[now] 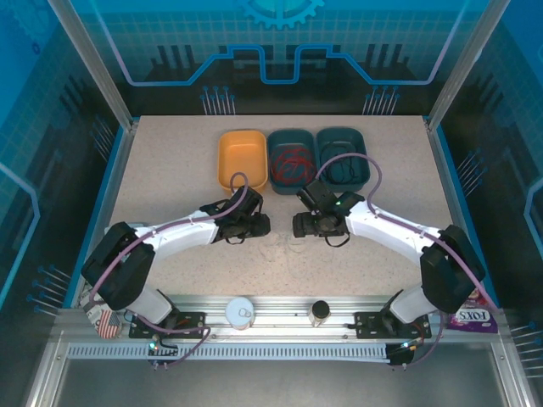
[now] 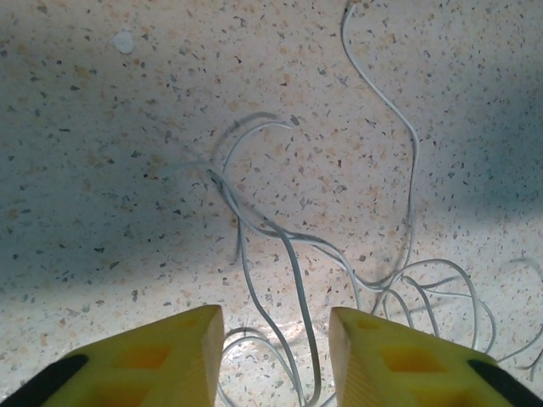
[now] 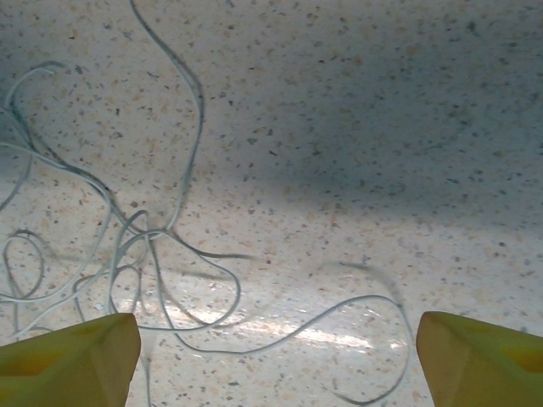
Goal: Untangle the cables
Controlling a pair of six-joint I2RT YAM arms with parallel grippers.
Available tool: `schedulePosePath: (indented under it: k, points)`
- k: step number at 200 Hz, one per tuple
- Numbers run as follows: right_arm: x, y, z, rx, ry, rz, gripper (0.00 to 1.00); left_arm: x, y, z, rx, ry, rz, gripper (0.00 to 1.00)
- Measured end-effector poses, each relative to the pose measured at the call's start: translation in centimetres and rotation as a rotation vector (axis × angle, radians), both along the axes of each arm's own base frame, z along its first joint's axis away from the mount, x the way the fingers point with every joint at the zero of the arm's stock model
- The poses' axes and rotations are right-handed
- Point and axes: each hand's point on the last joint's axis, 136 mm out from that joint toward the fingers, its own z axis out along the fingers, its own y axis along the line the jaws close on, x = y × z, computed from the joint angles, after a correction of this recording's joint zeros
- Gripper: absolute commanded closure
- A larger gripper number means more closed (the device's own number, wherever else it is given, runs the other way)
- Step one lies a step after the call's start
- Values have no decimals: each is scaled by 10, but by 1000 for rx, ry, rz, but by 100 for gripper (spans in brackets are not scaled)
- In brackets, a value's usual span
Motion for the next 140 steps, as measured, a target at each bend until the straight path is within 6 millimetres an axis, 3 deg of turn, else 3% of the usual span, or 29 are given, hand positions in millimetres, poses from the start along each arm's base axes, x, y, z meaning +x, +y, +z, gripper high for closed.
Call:
schedulePosePath:
  k: [12, 36, 57, 107, 140]
  points:
    - [0, 7, -2, 18, 4, 12, 20, 0, -1, 0, -2, 0, 0, 69]
    - [-1, 21, -10, 45, 22, 33, 26, 1, -3, 1, -16, -3, -6, 87]
    - [1, 33, -14, 68, 31, 49, 35, 2, -6, 2, -28, -5, -6, 96]
    - [8, 61, -16, 99, 34, 91, 54, -2, 0, -3, -13, -1, 3, 100]
    - [10, 63, -27, 73, 50, 93, 63, -3, 5, 6, -13, -29, 14, 100]
